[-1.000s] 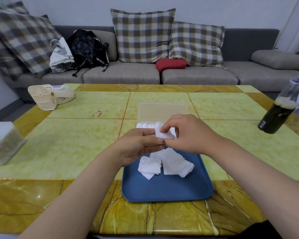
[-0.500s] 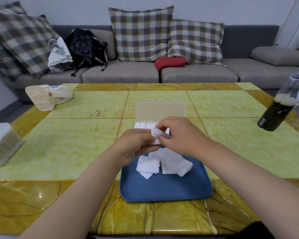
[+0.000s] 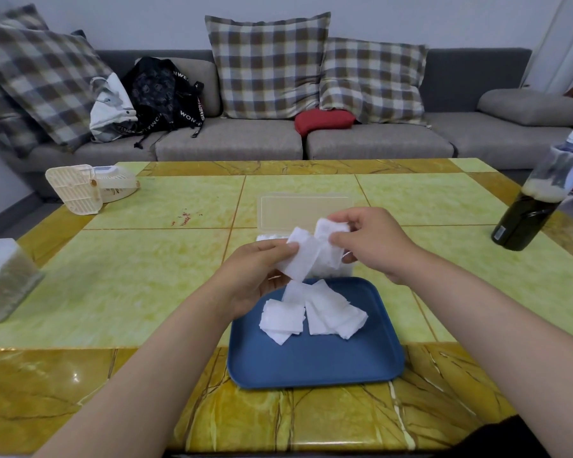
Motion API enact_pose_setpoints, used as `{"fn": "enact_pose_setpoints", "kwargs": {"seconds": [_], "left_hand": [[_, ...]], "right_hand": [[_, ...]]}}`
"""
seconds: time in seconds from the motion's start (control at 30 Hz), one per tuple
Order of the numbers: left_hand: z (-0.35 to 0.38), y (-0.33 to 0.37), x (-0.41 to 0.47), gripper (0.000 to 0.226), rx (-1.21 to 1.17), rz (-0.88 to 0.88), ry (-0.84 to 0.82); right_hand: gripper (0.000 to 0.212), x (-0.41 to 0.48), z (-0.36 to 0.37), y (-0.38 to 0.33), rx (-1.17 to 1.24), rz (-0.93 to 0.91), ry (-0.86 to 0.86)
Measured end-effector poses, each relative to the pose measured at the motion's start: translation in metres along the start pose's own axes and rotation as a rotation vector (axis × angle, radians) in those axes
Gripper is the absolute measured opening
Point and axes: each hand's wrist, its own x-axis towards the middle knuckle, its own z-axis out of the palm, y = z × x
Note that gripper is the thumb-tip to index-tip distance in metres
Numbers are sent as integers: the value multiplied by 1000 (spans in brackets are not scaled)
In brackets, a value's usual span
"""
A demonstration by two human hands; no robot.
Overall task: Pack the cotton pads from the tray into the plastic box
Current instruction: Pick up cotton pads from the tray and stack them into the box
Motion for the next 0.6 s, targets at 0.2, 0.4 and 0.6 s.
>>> {"fn": "enact_pose_setpoints", "kwargs": {"seconds": [0.2, 0.4, 0.6], "left_hand": [[6, -1, -1, 18, -18, 39, 49], [5, -3, 1, 23, -5, 48, 163], [10, -3, 0, 26, 25, 69, 206]], "right_hand": [[21, -3, 12, -2, 90, 59, -19], [21, -7, 22, -6, 216, 80, -50], [14, -9, 29, -8, 316, 122, -25]]}}
